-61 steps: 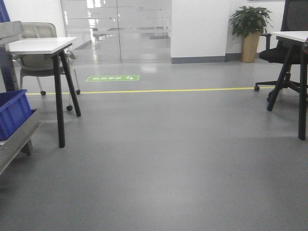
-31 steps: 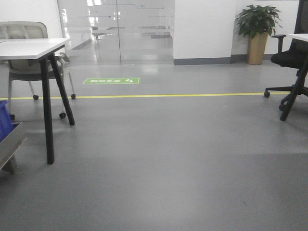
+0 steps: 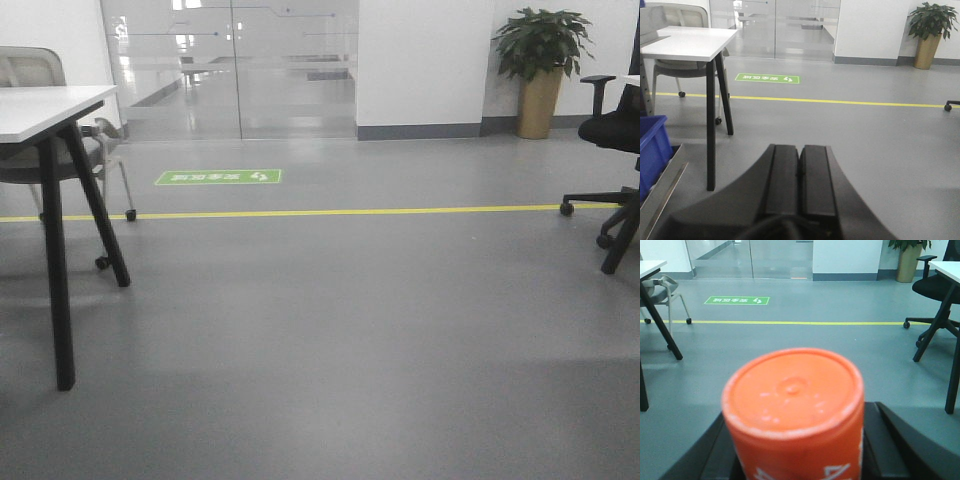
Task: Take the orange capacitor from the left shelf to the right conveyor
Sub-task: 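Drive the base to the conveyor table holding the capacitor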
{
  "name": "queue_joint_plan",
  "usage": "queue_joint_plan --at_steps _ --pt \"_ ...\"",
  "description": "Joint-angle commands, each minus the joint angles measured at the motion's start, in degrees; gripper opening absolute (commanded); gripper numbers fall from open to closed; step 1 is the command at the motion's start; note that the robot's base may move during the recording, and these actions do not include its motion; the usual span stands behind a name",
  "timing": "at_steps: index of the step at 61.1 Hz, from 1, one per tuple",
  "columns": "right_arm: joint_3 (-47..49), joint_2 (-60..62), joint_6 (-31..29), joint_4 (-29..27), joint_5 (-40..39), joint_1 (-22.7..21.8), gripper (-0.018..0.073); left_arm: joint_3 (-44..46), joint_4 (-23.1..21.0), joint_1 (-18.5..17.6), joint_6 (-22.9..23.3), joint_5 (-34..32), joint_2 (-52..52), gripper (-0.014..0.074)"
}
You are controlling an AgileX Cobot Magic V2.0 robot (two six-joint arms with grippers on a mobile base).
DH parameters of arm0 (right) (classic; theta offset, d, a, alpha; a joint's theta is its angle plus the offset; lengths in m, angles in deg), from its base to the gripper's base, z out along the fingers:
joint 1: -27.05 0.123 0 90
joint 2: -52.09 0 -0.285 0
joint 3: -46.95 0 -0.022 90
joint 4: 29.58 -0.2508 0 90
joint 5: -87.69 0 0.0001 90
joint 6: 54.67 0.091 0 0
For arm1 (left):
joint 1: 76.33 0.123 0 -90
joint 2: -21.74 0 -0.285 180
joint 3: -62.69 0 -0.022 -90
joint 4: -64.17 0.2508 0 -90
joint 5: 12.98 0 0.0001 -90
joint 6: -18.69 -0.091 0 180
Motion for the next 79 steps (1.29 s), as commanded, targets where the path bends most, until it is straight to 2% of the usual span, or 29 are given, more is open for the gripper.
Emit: queue_joint_plan --at_steps 1,79 --pt "1.5 -0.9 -0.2 0.3 -5.1 -0.1 0.0068 0.3 -0.1 0.0 0.1 -5.1 -0.7 -0.0127" --pt "1.5 -0.9 -0.2 0.3 -5.1 -0.1 0.0068 0.3 -0.1 0.0 0.1 -5.1 -0.7 -0.0127"
